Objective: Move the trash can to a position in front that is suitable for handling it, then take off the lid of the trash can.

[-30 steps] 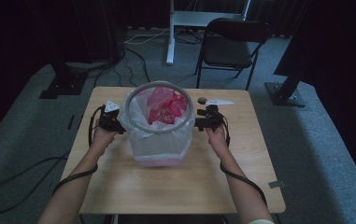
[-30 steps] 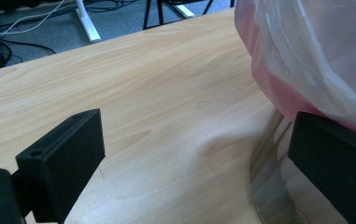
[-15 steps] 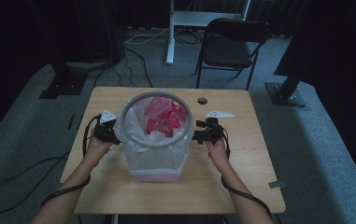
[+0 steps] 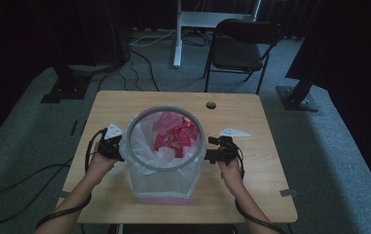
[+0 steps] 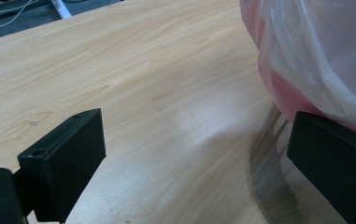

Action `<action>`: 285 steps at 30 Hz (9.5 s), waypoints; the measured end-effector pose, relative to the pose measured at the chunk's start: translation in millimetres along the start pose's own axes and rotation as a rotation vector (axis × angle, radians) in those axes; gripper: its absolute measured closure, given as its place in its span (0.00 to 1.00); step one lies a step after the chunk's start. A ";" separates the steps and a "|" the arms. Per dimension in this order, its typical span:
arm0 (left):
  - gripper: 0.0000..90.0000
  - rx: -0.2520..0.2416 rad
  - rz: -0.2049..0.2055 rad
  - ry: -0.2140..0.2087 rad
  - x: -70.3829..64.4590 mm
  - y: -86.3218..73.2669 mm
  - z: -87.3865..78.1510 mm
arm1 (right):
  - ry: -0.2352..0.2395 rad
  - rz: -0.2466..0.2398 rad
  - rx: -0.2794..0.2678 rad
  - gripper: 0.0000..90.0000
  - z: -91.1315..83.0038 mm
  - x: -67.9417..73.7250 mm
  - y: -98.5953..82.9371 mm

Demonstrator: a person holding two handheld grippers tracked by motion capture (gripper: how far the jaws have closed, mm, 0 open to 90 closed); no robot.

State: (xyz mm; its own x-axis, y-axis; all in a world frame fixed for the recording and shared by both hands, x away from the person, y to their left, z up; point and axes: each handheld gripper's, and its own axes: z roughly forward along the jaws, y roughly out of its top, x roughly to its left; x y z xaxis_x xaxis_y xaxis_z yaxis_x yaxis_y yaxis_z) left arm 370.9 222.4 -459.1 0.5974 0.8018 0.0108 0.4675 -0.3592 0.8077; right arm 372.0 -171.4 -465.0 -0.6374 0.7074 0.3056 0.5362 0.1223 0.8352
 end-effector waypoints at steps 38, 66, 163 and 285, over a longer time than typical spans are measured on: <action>0.03 0.087 -0.020 -0.066 -23.8 -60.8 -27.6 | 0.011 -0.072 0.019 0.16 -38.3 6.6 -37.3; 0.02 0.135 -0.101 -0.053 -4.3 -114.1 -42.3 | 0.015 0.035 0.071 0.14 -69.8 -35.5 -73.6; 0.02 0.175 -0.103 -0.113 -2.8 -121.7 -37.0 | 0.099 -0.391 0.303 0.90 -17.5 89.9 143.4; 0.02 0.179 -0.114 -0.108 -2.6 -121.5 -33.7 | -0.077 0.104 -0.099 0.92 -189.2 -42.6 149.7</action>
State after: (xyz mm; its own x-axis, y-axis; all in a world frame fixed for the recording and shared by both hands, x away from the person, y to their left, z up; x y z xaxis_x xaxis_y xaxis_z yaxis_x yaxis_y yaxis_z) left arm 290.5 280.1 -537.4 0.5955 0.7901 -0.1454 0.6385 -0.3556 0.6825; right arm 374.6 -315.0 -266.5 -0.5346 0.7645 0.3601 0.5373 -0.0213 0.8431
